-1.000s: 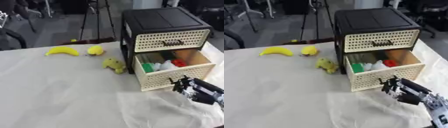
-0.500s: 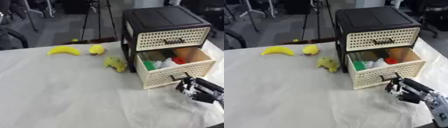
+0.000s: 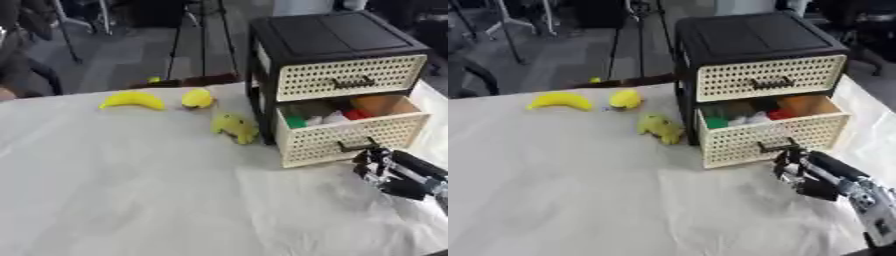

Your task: Pick up objects from table and place into drawer.

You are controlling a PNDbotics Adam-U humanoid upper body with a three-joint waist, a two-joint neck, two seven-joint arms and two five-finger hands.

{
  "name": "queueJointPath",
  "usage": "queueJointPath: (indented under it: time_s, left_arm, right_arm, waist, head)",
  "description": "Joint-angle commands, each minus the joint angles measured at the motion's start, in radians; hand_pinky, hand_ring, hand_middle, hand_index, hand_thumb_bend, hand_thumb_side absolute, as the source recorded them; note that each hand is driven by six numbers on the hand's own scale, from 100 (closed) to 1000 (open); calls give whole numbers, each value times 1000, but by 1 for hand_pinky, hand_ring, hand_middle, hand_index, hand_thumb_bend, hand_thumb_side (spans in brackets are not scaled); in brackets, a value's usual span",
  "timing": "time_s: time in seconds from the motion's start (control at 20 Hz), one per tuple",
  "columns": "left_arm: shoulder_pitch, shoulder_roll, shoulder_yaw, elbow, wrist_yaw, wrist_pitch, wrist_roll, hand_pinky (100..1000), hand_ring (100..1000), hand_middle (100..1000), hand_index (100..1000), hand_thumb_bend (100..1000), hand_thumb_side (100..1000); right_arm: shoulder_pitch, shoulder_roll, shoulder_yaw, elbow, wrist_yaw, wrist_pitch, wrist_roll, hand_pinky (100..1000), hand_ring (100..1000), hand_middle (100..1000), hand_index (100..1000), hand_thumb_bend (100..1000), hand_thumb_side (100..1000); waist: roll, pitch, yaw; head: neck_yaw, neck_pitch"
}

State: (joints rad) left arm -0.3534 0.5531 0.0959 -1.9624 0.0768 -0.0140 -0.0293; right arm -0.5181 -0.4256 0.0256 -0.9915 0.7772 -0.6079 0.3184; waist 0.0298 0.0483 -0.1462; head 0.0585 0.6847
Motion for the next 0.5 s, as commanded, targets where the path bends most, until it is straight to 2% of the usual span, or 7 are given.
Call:
queueJointPath:
  time_s: [0.05, 0.5]
  left_arm:
    - [-9, 10, 12, -16, -1, -1, 1, 625, 469, 551, 687, 482, 753]
    - [-11, 3, 9, -14, -1, 2, -4, 626, 469, 551, 686, 480, 756]
  right_arm:
    - [-36, -11, -12, 2, 18, -2, -16, 550, 780, 791, 709, 100, 1000]
    - [-101, 1, -7, 39, 47, -9, -20, 549, 778, 789, 712, 100, 1000]
  waist:
    - [0, -9, 4]
    - [-3, -8, 19]
  head:
    - [-5, 2]
    - [-13, -4]
